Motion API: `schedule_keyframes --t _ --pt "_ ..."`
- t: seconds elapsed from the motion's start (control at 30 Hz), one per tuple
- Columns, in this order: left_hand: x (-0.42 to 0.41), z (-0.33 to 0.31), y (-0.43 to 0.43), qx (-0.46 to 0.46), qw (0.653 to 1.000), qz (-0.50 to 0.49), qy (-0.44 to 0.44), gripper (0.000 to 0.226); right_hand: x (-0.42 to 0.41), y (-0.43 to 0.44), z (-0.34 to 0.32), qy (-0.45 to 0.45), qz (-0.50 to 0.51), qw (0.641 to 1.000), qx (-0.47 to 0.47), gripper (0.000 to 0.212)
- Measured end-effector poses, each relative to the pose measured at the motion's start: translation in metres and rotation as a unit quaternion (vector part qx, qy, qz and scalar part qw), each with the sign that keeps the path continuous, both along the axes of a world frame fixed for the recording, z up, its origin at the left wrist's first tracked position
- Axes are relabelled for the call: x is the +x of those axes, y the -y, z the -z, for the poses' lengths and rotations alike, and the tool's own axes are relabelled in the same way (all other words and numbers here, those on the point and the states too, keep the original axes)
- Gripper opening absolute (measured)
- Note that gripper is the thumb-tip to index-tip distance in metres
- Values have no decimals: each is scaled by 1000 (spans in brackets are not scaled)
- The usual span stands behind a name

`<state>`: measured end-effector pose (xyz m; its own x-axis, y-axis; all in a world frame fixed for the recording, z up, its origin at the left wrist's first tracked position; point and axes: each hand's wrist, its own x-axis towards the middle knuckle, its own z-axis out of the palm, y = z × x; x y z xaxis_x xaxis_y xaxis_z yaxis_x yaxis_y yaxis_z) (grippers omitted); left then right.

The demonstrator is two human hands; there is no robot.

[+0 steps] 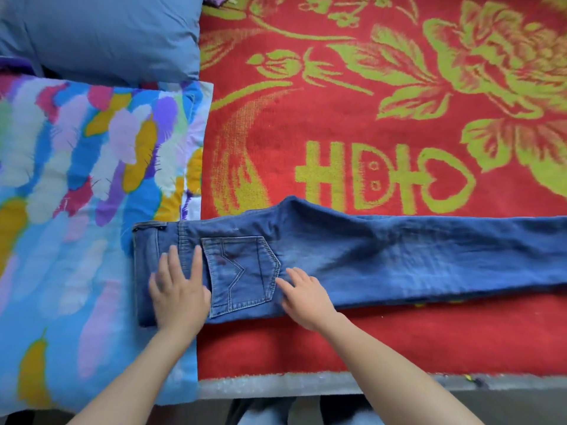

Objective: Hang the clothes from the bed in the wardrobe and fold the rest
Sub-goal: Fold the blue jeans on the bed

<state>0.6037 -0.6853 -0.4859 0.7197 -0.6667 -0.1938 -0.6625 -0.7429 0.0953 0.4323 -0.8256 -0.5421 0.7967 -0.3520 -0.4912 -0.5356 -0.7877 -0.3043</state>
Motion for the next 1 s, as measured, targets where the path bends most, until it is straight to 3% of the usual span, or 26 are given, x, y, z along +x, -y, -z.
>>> schedule_keyframes --t 0.13,0.3,0.4,0.53,0.63,0.77,0.87,1.0 --pt "-43 0 54 93 988 122 -27 79 -67 66 -7 -18 192 978 -81 52" --pt "-106 12 124 123 965 227 -32 76 -192 151 -19 -102 390 908 -114 54" --pt "-149 17 175 154 951 266 -45 73 -263 204 -21 -49 571 818 -48 53" --pt "-211 28 238 172 948 228 -136 72 -342 264 -18 63 767 638 31 55" --pt "-234 42 279 170 947 173 -212 73 -384 303 -14 130 833 536 50 52" --pt "-235 65 319 185 948 133 -223 73 -423 352 -6 225 876 412 115 52" --pt "-237 82 324 210 940 113 -246 78 -436 369 11 245 893 350 139 52" --pt "-240 92 323 227 933 91 -265 85 -440 373 27 205 921 316 98 54"
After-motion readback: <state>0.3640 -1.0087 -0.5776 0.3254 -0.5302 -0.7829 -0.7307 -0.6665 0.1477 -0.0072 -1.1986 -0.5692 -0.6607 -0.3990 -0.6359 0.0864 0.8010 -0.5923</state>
